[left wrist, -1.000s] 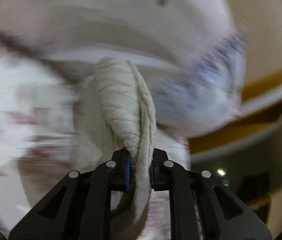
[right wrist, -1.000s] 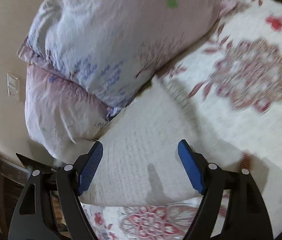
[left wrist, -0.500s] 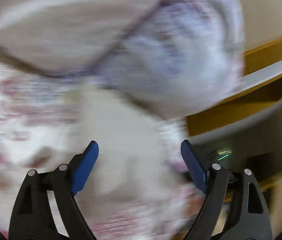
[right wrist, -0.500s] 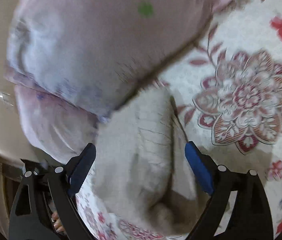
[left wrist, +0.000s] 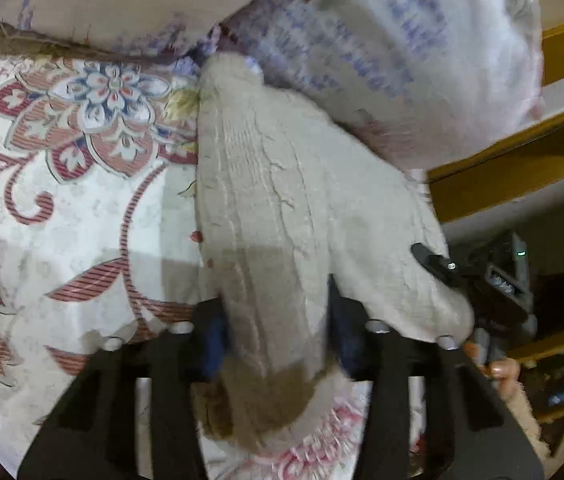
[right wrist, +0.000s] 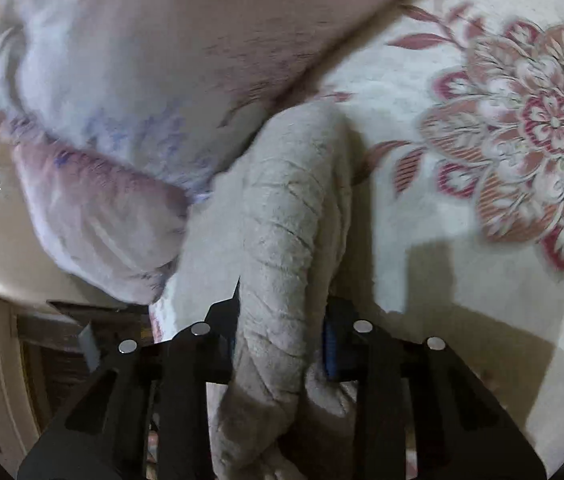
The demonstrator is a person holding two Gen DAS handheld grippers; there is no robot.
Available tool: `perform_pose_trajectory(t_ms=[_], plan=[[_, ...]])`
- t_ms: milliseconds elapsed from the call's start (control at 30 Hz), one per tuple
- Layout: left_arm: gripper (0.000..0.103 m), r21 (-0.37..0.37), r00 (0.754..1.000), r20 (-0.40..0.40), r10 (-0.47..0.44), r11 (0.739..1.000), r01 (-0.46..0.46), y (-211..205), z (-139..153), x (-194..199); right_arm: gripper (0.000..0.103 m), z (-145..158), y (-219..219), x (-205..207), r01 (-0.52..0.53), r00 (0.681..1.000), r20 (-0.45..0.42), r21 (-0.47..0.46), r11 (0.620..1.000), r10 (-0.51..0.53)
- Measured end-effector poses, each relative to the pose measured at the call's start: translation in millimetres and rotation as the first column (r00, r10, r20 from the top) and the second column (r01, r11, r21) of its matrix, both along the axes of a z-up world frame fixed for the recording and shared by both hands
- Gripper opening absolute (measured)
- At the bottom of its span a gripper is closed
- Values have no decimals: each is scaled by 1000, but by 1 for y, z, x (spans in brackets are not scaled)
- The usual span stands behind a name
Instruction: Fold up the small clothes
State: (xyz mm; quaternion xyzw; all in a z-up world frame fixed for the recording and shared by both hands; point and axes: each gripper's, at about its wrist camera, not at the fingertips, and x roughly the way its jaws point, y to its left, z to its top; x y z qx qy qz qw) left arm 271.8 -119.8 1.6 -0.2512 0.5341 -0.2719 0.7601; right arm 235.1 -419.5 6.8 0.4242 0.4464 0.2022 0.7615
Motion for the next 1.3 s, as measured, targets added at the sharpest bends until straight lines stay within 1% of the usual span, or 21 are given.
perform_pose_trajectory(t_ms=[133, 167, 233, 300, 333, 400, 467, 500, 600, 700, 800, 867, 900, 967, 1000, 1033, 1100, 1133, 1200, 1233, 1300], plan=[[37, 5, 988, 143, -63, 998, 63, 41, 42, -25, 30, 15, 53, -11, -162, 985, 38, -110, 981, 167], [41, 65, 983, 164, -84, 995, 74, 52, 45, -32, 34, 13, 63, -10, -185, 982, 19, -153, 971, 190], [52, 235, 981, 165, -104, 970, 64, 61, 38, -37, 37, 11, 70, -9, -151, 988, -7, -222, 963, 154], [55, 396, 981, 175, -84, 918, 8, 70, 30, -38, 43, 11, 57, -12, -44, 999, 8, -172, 984, 46], [65, 389, 980, 190, -61, 921, -18, 74, 30, -41, 51, 12, 53, -12, -12, 1000, 27, -143, 990, 16], [80, 378, 972, 235, -3, 922, -89, 80, 35, -49, 53, 11, 58, -6, -13, 999, 28, -134, 991, 17], [90, 384, 958, 284, 30, 912, -142, 88, 40, -62, 9, 10, 75, 5, -44, 999, 4, -255, 966, 46], [91, 385, 955, 295, 39, 910, -156, 88, 47, -70, 9, 11, 77, 12, -13, 1000, 2, -315, 949, 14], [101, 395, 951, 306, 52, 902, -176, 94, 55, -96, 8, 9, 63, 29, 91, 995, -16, -325, 941, -102], [101, 442, 954, 297, 35, 881, -170, 101, 53, -128, 10, 18, 62, 22, 121, 991, -8, -353, 928, -132], [101, 488, 958, 284, 25, 856, -167, 110, 47, -154, 16, 46, 64, -27, 144, 986, 131, -360, 922, -103], [101, 487, 961, 274, 27, 858, -162, 110, 42, -162, 31, 52, 79, -50, 117, 977, 204, -300, 947, -56], [101, 479, 964, 264, 36, 862, -164, 109, 38, -164, 31, 50, 86, -61, 94, 975, 221, -286, 954, -30], [101, 469, 968, 245, 46, 869, -160, 107, 32, -165, 38, 33, 103, -74, 28, 981, 188, -327, 944, 36], [101, 469, 971, 235, 44, 870, -153, 103, 29, -165, 41, 16, 110, -68, 1, 993, 107, -391, 921, 44], [101, 475, 972, 231, 38, 868, -147, 100, 27, -164, 37, 4, 114, -63, -15, 997, 57, -411, 912, 42], [101, 507, 973, 228, 26, 850, -142, 92, 24, -161, 30, 7, 104, -74, 61, 996, 88, -380, 923, -29], [101, 523, 973, 230, 25, 840, -145, 89, 24, -161, 32, 17, 101, -84, 93, 992, 113, -399, 912, -52], [101, 541, 972, 232, 29, 827, -154, 83, 22, -161, 59, 31, 106, -111, 152, 980, 190, -504, 850, -62], [101, 548, 973, 229, 30, 823, -154, 82, 20, -161, 80, 34, 112, -130, 193, 969, 238, -573, 797, -63], [101, 573, 977, 210, 29, 806, -147, 77, 12, -161, 85, 25, 129, -145, 189, 967, 253, -641, 744, -28]])
